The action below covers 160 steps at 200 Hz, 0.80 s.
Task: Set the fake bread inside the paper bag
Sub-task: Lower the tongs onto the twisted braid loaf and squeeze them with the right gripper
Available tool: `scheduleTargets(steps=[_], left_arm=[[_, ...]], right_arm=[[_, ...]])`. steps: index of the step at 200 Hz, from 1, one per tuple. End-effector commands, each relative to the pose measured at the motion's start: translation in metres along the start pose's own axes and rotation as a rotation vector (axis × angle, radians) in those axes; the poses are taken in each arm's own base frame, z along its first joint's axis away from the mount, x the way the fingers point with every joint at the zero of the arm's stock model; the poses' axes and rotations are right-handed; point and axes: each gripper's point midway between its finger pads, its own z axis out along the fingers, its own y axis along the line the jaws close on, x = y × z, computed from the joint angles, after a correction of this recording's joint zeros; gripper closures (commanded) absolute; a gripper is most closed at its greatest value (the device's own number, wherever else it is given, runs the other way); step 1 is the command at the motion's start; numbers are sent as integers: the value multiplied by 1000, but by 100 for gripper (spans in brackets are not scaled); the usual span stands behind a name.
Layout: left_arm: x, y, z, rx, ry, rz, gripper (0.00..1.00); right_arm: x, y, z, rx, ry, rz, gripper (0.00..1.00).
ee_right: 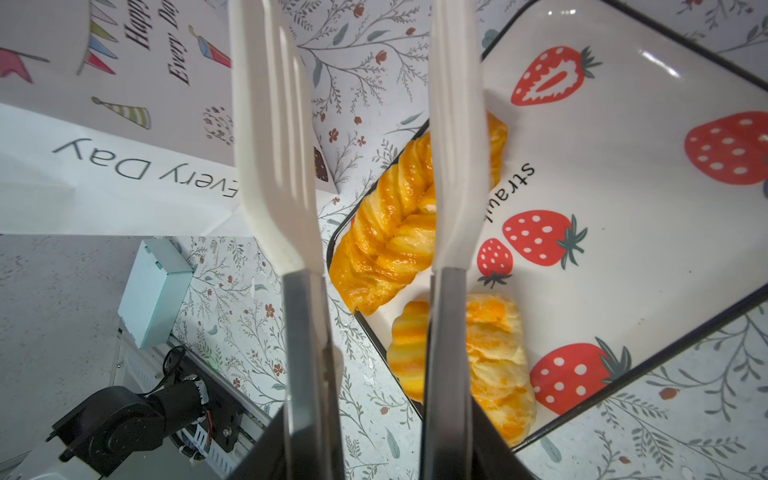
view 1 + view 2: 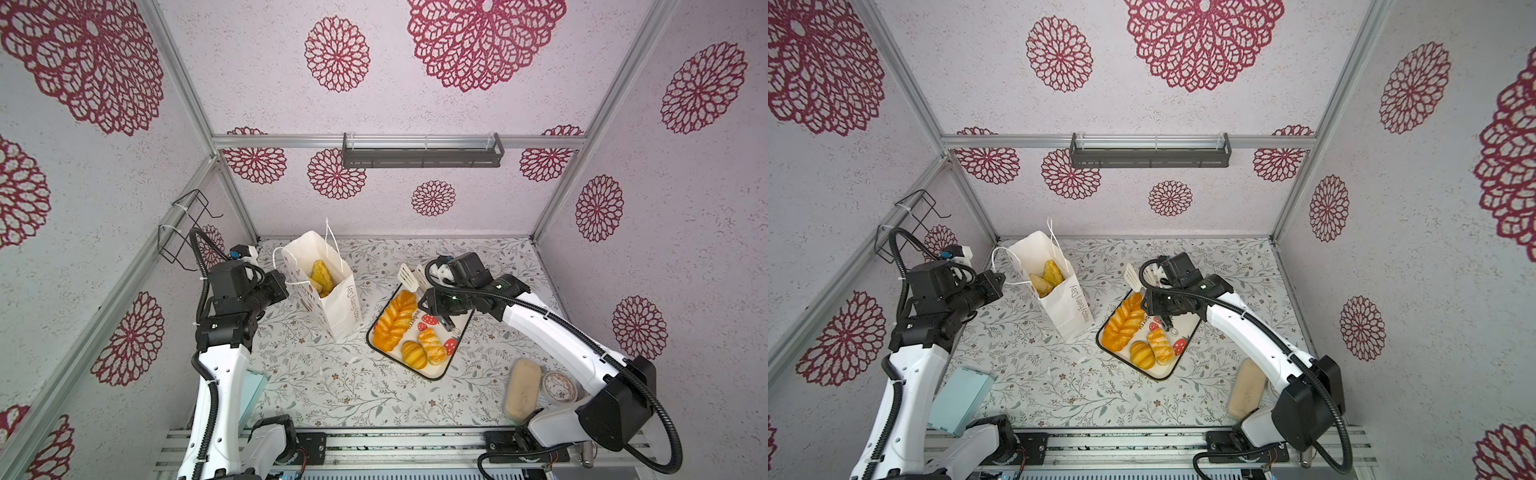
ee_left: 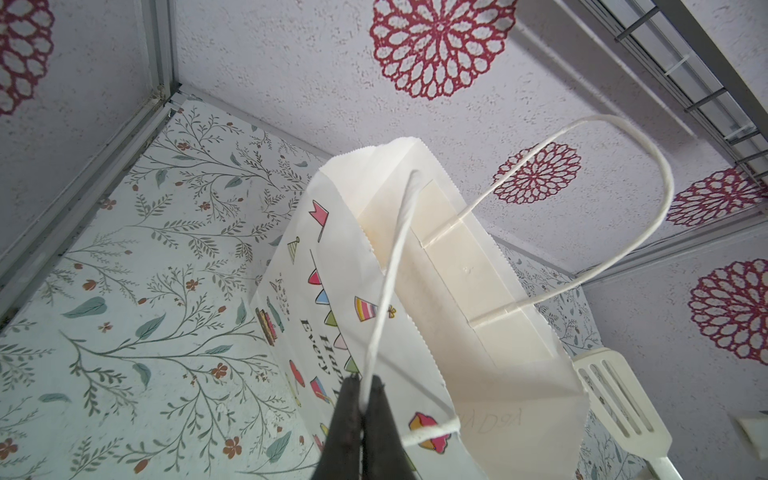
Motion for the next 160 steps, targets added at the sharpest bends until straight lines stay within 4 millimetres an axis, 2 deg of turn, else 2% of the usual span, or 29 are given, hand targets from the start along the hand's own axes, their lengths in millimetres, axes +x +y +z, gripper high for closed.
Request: scheduleTargets(steps=[1,68,160], left_arm=[[-2,0,2,7,-9,-2,100],[-2,0,2,8,-9,-3,100],[-1,1,3,7,-3,-3,100]], right_arm=[[-6,3,-6,-50,-37,45,51],[17,-18,21,-35,36,96,45],[27,-39,50,-20,91,129,43]])
